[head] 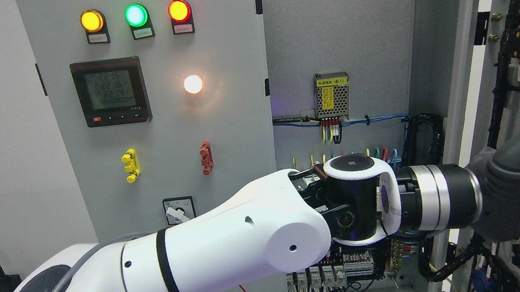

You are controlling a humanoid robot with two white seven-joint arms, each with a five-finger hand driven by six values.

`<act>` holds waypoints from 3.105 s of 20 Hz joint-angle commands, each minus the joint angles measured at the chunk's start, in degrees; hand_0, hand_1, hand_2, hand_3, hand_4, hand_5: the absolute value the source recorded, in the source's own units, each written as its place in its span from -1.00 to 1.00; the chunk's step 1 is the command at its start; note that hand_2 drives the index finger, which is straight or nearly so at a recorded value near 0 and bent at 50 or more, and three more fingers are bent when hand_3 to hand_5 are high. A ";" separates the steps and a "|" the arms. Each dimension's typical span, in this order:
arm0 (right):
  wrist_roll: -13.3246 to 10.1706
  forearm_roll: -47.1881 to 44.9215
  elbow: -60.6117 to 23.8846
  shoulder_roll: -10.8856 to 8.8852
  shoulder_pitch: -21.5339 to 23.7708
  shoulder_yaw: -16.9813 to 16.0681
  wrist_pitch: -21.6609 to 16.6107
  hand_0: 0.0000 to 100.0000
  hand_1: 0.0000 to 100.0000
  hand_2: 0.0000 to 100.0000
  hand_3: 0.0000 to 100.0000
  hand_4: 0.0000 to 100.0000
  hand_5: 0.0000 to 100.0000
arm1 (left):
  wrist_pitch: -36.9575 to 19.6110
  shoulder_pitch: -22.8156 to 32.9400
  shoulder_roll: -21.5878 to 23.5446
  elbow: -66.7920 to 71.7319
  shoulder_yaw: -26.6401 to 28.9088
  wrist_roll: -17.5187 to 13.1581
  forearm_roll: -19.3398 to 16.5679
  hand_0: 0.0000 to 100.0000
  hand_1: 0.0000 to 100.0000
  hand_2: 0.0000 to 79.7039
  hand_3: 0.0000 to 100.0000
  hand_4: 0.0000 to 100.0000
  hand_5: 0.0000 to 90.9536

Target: Open door with both hands

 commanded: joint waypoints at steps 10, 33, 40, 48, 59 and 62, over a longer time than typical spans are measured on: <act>-0.02 0.00 0.01 -0.01 -0.04 0.00 0.00 -0.24 -1.00 -1.00 -1.00 -1.00 -1.00 | -1.24 -0.14 -2.72 0.94 -0.02 5.40 -0.02 -1.00 -1.00 -1.00 -1.00 -1.00 -1.00; -0.02 0.00 0.01 -0.01 -0.04 0.00 0.00 -0.24 -1.00 -1.00 -1.00 -1.00 -1.00 | 3.33 7.05 17.21 -3.00 0.15 -2.16 -5.45 -1.00 -1.00 -1.00 -1.00 -1.00 -1.00; 0.07 0.00 -0.07 -0.01 0.05 0.00 0.00 -0.24 -1.00 -1.00 -1.00 -1.00 -1.00 | 3.33 16.37 33.46 -15.56 0.06 -6.38 -10.03 -1.00 -1.00 -1.00 -1.00 -1.00 -1.00; -0.02 0.00 0.01 -0.01 -0.04 -0.09 0.00 -0.24 -1.00 -1.00 -1.00 -1.00 -1.00 | 3.33 31.20 49.39 -23.40 3.21 -6.29 -18.98 -1.00 -1.00 -1.00 -1.00 -1.00 -1.00; -0.02 0.00 0.01 -0.01 -0.04 0.00 0.00 -0.24 -1.00 -1.00 -1.00 -1.00 -1.00 | 3.33 75.42 55.55 -22.44 31.78 -12.27 -42.55 -1.00 -1.00 -1.00 -1.00 -1.00 -1.00; -0.02 0.00 0.01 -0.01 0.05 0.00 0.00 -0.24 -1.00 -1.00 -1.00 -1.00 -1.00 | 3.33 85.34 55.20 -20.42 38.09 -12.27 -46.94 -1.00 -1.00 -1.00 -1.00 -1.00 -1.00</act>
